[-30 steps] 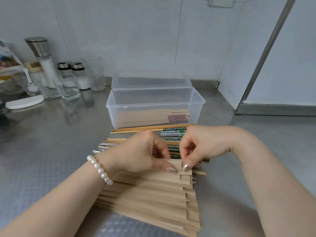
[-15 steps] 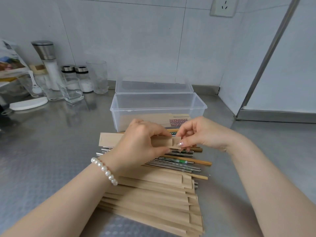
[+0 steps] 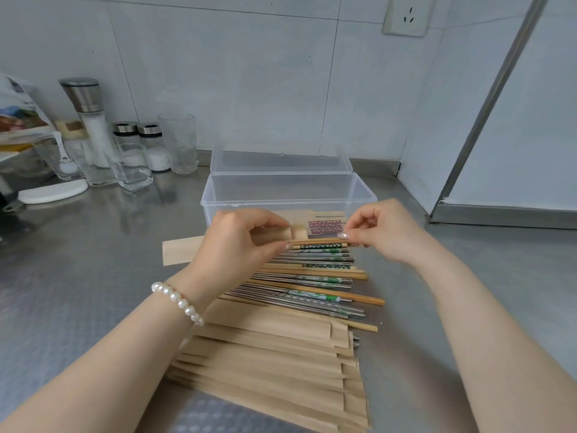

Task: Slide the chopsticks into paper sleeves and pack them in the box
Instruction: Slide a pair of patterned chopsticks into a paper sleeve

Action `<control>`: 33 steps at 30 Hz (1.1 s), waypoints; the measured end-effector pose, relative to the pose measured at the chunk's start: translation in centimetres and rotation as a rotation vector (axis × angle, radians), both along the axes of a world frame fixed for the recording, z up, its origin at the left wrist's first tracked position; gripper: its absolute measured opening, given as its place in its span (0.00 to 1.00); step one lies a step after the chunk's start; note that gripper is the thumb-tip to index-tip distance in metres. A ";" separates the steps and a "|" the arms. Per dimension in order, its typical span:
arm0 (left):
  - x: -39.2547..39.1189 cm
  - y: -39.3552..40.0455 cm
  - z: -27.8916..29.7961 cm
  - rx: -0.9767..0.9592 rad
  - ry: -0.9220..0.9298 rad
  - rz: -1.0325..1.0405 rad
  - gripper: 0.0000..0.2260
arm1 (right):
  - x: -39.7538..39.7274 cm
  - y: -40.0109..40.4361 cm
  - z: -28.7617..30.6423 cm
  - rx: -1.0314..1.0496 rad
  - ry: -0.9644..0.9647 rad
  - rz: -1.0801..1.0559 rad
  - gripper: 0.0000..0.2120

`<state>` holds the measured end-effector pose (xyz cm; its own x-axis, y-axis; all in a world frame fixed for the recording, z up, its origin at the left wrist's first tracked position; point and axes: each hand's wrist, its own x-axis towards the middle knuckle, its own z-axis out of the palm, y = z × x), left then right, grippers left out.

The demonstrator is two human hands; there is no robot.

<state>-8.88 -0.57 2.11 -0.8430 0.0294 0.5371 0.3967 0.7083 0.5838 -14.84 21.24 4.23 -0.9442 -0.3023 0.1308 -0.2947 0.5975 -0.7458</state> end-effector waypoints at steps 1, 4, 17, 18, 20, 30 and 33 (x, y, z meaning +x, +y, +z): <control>-0.1 -0.2 0.0 0.005 -0.011 0.023 0.10 | -0.4 0.3 -0.3 0.099 0.030 -0.036 0.11; -0.4 -0.5 -0.2 0.011 -0.040 0.051 0.10 | -1.1 0.8 -1.3 0.253 -0.040 -0.017 0.13; -0.4 -0.2 -0.7 -0.030 -0.093 0.007 0.11 | -1.2 1.0 -2.0 0.300 -0.188 0.147 0.11; -0.4 -0.2 -0.7 -0.032 -0.096 0.002 0.11 | -1.2 0.9 -2.0 0.302 -0.185 0.140 0.11; -0.4 -0.2 -0.8 -0.032 -0.112 -0.006 0.12 | -1.2 0.8 -2.1 0.304 -0.168 0.115 0.09; -0.4 0.1 -1.0 -0.040 -0.161 0.003 0.11 | -1.1 -0.2 -2.8 0.248 -0.111 0.128 0.09; -0.4 0.1 -1.0 -0.030 -0.157 0.012 0.12 | -1.4 -0.2 -3.1 0.257 -0.064 0.130 0.11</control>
<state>-9.27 -0.48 1.13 -0.9171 0.0331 0.3973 0.2937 0.7301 0.6170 -16.23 21.01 1.17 -0.8994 -0.4364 -0.0244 -0.3379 0.7297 -0.5944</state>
